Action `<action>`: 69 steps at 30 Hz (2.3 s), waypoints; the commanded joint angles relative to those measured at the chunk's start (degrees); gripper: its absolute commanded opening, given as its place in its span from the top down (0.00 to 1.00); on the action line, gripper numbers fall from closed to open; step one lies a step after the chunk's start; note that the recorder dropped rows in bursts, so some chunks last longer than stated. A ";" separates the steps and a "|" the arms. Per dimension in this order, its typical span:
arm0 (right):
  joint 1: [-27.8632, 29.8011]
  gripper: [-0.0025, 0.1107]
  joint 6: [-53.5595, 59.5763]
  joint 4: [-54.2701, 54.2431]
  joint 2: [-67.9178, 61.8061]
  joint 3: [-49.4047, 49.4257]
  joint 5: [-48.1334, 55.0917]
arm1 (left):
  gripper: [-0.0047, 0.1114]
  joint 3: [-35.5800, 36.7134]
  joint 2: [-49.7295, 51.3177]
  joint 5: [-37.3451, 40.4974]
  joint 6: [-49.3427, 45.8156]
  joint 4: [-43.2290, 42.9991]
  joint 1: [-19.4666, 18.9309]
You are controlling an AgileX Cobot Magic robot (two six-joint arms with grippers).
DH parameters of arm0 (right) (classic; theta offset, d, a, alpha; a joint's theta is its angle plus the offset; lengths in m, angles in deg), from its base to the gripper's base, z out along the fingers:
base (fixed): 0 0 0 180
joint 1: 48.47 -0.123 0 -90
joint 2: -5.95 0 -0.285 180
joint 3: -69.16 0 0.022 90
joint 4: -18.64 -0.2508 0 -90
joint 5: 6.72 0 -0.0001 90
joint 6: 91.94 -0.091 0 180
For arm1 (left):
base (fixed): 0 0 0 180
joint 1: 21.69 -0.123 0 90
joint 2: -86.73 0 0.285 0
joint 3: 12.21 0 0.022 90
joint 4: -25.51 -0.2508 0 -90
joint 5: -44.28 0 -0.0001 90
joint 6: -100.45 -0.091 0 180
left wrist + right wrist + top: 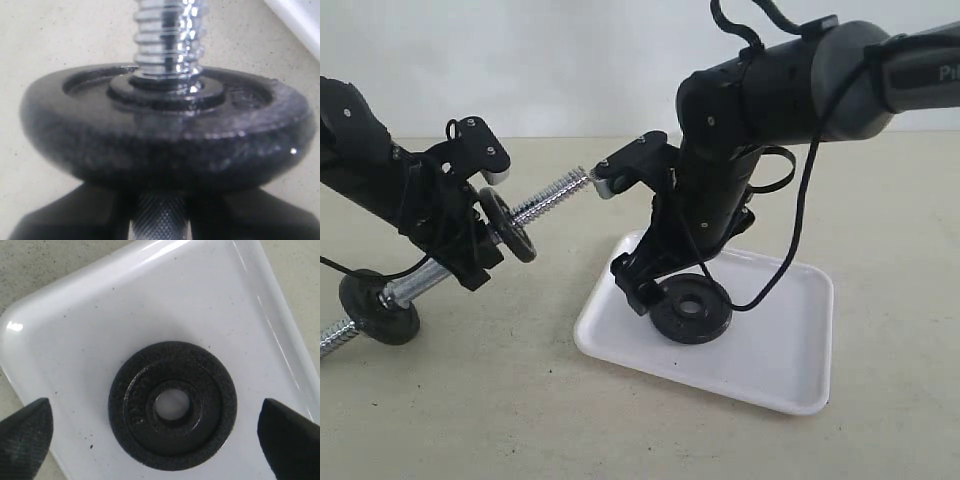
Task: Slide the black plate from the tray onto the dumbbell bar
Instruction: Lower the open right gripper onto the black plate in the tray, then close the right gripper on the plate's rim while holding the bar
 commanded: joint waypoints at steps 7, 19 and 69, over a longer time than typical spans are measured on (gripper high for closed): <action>0.00 0.05 2.30 1.12 -1.60 -0.12 -2.60 | 0.92 -1.34 -3.09 -3.49 0.42 1.47 -0.15; 4.60 0.05 5.79 -2.29 -3.88 -0.12 0.86 | 0.92 -1.34 -3.09 -2.87 0.30 1.47 -0.15; 4.73 0.05 13.70 -5.74 -6.45 -0.12 -1.41 | 0.92 -1.34 -3.09 -1.98 -0.46 1.09 -0.15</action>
